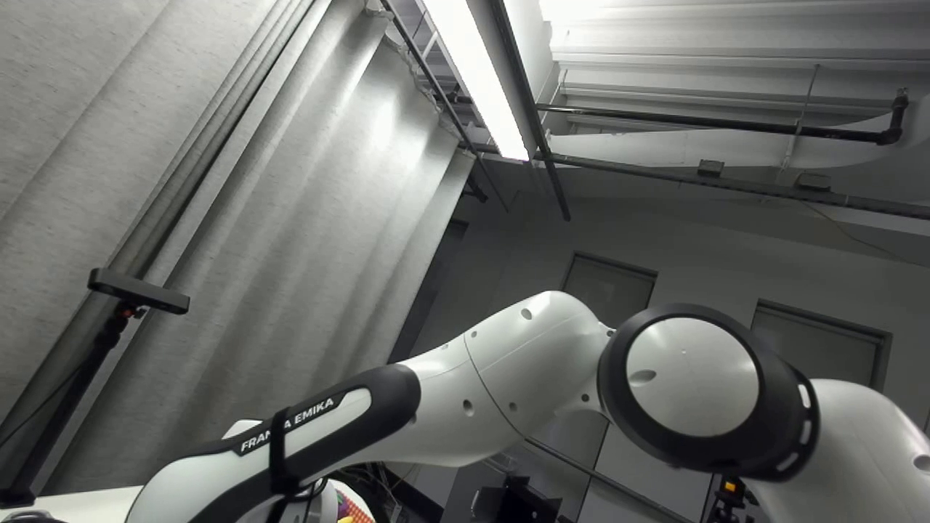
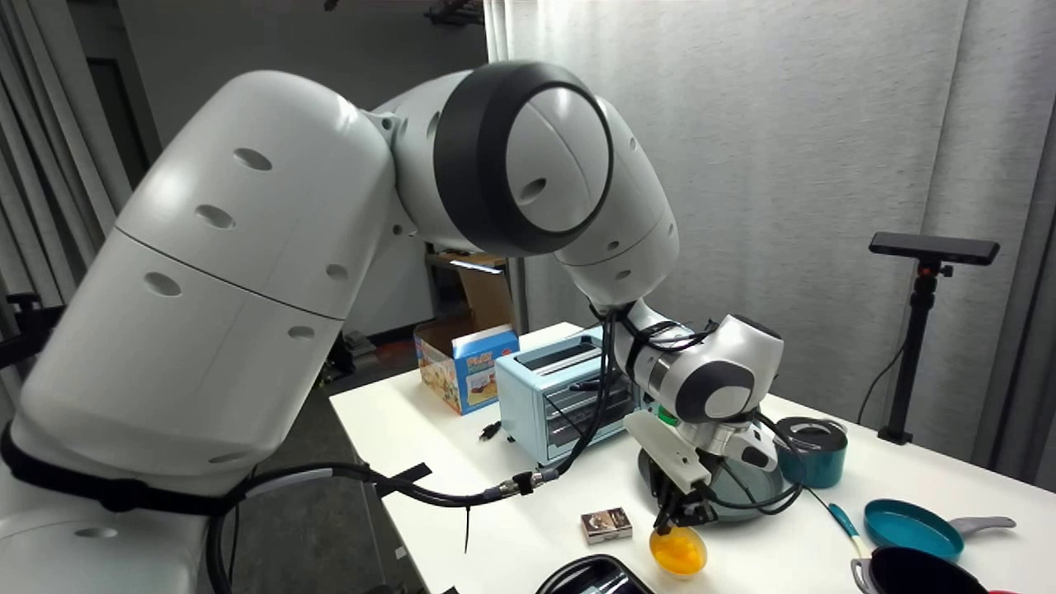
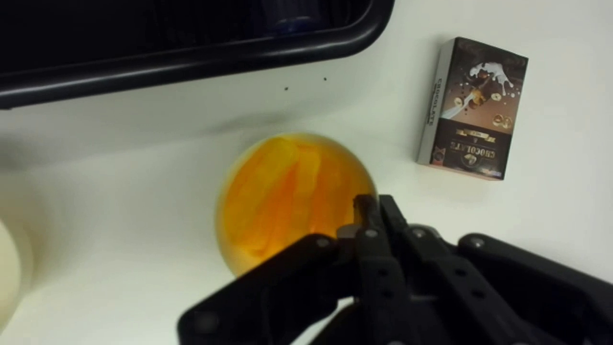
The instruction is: Pour the content from the cup
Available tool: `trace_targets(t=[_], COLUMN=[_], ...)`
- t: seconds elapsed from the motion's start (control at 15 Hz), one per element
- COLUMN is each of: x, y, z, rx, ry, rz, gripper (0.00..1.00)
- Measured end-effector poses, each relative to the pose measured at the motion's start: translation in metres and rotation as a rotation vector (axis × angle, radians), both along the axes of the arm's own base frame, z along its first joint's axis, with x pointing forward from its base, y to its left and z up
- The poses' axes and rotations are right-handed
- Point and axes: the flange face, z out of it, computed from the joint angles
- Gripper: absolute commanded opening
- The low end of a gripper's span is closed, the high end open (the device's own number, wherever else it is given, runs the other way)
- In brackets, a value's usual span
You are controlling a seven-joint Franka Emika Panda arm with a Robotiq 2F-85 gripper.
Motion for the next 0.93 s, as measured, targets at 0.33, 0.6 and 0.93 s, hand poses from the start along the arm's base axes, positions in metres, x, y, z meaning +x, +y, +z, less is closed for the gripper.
trace_targets(t=[0.33, 0.6, 0.93], x=[-0.001, -0.004, -0.007], y=[0.004, 0.008, 0.006], z=[0.013, 0.029, 0.053], rx=[-0.084, -0.199, -0.265], ry=[-0.017, -0.036, -0.068], rz=[0.061, 0.106, 0.130], gripper=[0.01, 0.01, 0.01])
